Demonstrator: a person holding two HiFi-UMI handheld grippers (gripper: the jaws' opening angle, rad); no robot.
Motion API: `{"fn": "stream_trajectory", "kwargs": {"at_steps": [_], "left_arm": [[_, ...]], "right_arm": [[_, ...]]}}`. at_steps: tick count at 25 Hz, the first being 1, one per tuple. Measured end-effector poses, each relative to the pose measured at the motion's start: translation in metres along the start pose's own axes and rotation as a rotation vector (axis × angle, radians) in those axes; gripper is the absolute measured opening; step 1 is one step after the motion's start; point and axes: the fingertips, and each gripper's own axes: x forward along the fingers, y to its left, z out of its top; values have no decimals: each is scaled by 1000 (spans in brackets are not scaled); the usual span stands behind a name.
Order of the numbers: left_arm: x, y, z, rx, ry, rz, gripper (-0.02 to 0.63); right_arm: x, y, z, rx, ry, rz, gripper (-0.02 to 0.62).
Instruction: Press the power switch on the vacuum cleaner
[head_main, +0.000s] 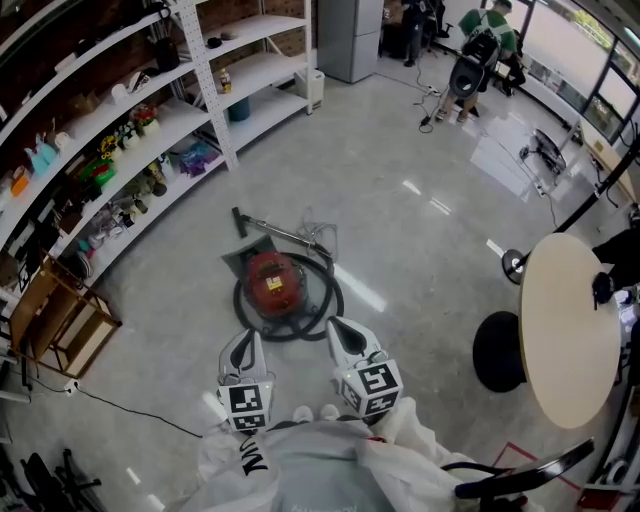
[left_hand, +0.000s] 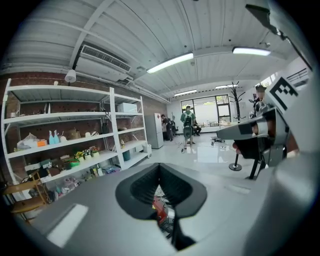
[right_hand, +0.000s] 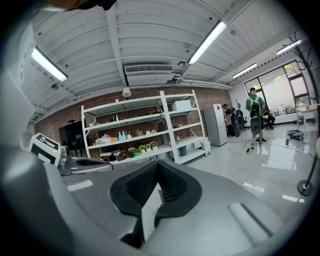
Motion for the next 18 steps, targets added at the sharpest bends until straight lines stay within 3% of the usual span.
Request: {"fn": "stream_trajectory", "kwargs": {"at_steps": [18], "left_arm": [[9,-24,7,43,10,-5,0]], "right_arm": [[-17,-28,-9,48,-15,2,0]]}}
